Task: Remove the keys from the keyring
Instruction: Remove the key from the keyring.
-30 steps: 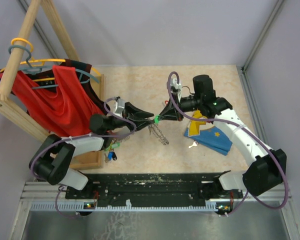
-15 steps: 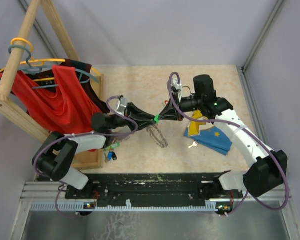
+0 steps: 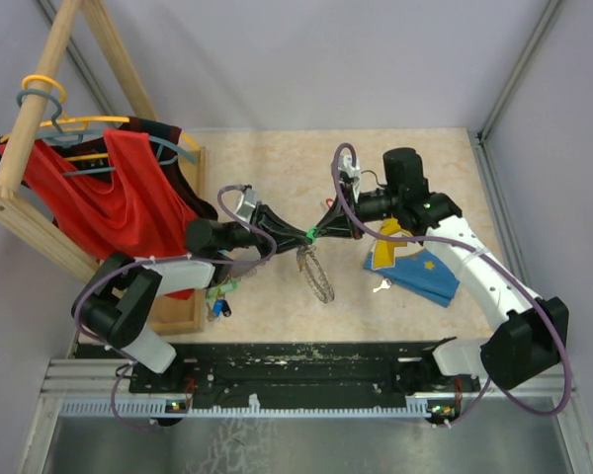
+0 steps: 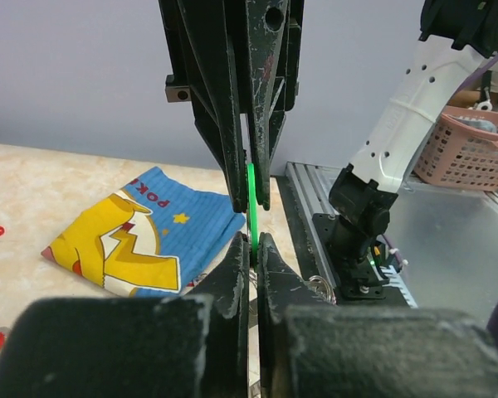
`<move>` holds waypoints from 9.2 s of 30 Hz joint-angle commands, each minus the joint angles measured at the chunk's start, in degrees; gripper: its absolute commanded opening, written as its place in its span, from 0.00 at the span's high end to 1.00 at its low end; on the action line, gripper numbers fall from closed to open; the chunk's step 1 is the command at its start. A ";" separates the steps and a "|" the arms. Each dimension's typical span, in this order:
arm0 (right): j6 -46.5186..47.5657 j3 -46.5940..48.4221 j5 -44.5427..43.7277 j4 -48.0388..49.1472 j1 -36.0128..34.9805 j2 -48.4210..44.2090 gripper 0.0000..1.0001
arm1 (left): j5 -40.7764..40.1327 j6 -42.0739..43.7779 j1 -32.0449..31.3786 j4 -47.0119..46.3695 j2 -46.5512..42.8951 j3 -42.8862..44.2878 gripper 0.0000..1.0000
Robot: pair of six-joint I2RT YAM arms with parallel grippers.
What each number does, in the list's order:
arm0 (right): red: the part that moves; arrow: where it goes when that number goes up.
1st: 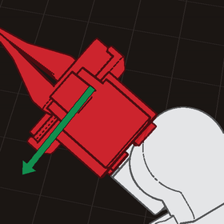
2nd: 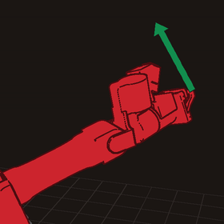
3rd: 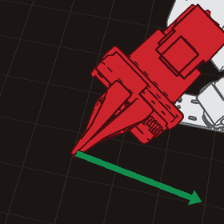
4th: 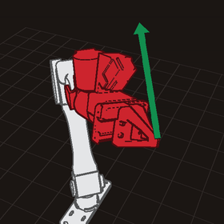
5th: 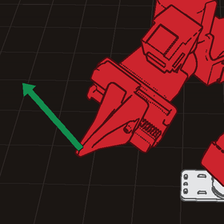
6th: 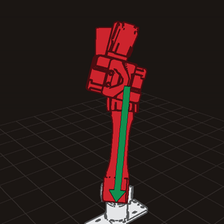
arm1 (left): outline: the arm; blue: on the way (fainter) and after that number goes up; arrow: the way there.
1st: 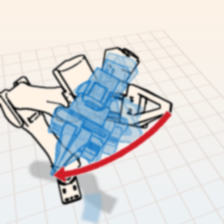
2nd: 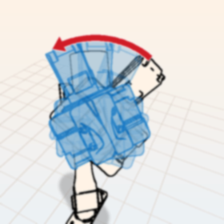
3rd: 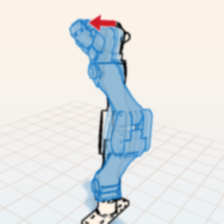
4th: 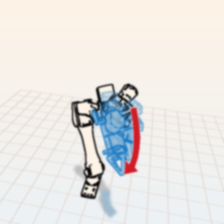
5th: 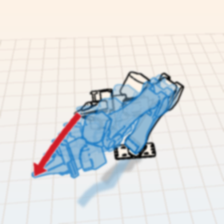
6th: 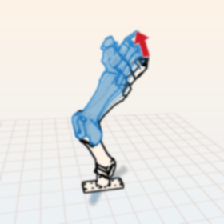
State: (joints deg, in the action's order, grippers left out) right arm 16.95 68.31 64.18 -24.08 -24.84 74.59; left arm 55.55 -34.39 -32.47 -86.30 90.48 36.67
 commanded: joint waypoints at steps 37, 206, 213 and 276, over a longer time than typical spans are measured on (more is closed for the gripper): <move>96.43 23.55 -18.98 -47.68 -2.46 2.49 0.40 | 17.21 -66.86 3.30 -16.27 21.62 27.44 1.00; 30.33 19.41 -39.84 -32.43 -13.48 6.70 1.00 | -36.14 29.65 -12.91 19.06 -12.49 -10.25 0.78; 30.51 19.49 -39.00 -32.63 -13.49 6.95 1.00 | -34.05 28.33 -12.36 18.07 -11.42 -9.46 0.79; 31.65 19.51 -35.08 -33.61 -12.08 8.12 1.00 | -29.89 24.97 -9.96 12.98 -9.64 -11.56 0.80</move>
State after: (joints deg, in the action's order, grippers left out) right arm 47.97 87.00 26.72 -59.66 -37.32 83.11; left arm 23.83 -7.97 -42.85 -70.17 79.92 25.41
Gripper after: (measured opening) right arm 0.042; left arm 0.201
